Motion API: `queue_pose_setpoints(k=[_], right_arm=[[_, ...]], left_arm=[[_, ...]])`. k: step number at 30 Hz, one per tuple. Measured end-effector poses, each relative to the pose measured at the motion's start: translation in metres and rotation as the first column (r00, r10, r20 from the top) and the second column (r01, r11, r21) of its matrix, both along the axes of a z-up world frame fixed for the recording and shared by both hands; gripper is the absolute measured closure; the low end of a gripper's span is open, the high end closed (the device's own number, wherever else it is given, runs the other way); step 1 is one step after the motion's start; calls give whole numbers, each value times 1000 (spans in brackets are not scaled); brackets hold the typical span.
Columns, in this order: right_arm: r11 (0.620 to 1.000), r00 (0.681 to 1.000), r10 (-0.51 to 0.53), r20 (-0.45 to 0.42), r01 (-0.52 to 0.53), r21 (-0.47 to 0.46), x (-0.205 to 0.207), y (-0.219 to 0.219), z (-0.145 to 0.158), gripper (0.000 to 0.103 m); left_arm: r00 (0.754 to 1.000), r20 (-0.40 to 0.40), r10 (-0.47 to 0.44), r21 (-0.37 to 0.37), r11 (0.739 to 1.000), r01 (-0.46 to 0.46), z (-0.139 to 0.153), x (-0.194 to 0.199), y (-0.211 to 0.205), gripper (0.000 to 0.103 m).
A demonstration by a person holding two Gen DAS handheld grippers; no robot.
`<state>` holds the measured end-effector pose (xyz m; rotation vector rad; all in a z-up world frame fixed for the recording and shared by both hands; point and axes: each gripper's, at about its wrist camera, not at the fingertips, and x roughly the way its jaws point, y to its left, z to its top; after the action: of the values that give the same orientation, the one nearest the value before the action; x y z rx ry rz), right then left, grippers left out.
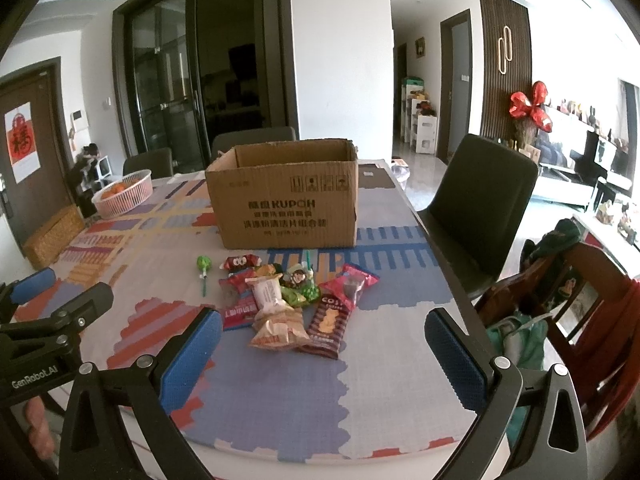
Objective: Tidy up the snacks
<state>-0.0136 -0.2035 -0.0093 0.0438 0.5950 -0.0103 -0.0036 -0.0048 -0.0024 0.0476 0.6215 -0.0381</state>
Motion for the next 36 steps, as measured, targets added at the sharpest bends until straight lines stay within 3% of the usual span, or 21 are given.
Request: queue_pose_setpoints(k=[15,24,30,36], right_arm=[[1000,996,-2,-87,5,29,26,-8,-18,1],[998,989,-24,-144,32,52,54,-18,-35,1],[996,981,-20,-192,36,78,77,-25,-52,11],[994,970,-9,-243,35,105,98,-28,-70,20]], left_arm=[[994,-71,-88,-4,996,87,-14,31,-10,2],[978,-116,-173,-20,985,172,-27,65,-30,18],[958,-155,-240,-56,971,234,-37,89,-42,32],[933,-215,-288,-138,955,263,-53,115,-52,43]])
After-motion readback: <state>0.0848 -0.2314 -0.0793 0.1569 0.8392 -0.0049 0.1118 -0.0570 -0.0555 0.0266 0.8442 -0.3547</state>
